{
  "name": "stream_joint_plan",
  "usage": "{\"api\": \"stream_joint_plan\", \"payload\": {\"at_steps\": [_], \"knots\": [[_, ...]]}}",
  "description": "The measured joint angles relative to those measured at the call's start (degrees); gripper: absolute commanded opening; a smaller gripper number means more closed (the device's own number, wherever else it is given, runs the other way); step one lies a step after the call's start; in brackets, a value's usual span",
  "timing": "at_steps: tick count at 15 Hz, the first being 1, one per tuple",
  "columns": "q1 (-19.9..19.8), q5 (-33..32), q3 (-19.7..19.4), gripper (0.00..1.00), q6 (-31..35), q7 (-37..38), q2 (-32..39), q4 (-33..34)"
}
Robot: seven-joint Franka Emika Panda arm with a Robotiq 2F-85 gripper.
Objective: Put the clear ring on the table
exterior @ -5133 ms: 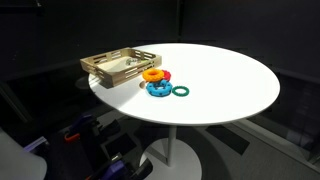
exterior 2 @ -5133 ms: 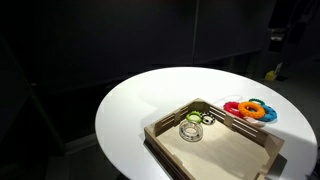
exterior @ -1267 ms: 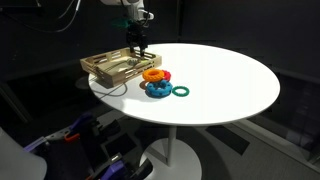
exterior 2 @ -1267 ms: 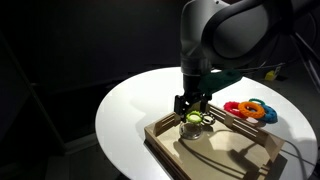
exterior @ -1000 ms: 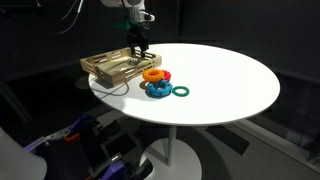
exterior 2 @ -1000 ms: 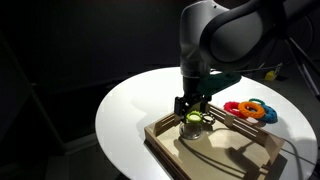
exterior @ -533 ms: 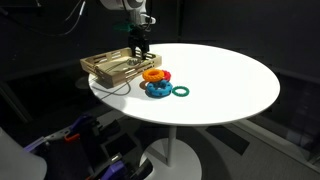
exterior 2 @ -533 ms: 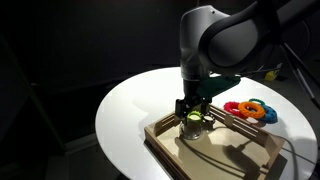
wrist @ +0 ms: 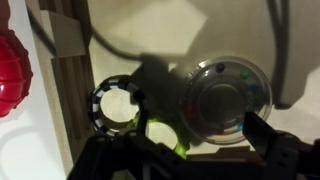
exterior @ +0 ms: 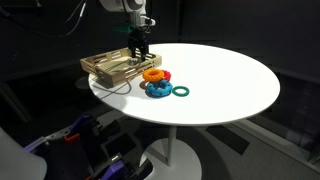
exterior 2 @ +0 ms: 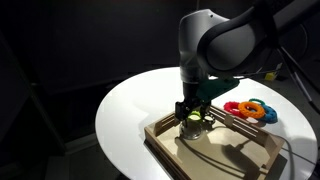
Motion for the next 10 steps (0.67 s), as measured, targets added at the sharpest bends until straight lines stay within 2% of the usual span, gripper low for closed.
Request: {"api": "stream_joint_plan", "payload": {"at_steps": [4,10], "knots": [[0.2,0.0,-0.1,0.9,-0.1,0.0,0.0,0.3],[0.3,0.0,-0.1,0.97,-0.1,0.0,0.0,0.3]]}}
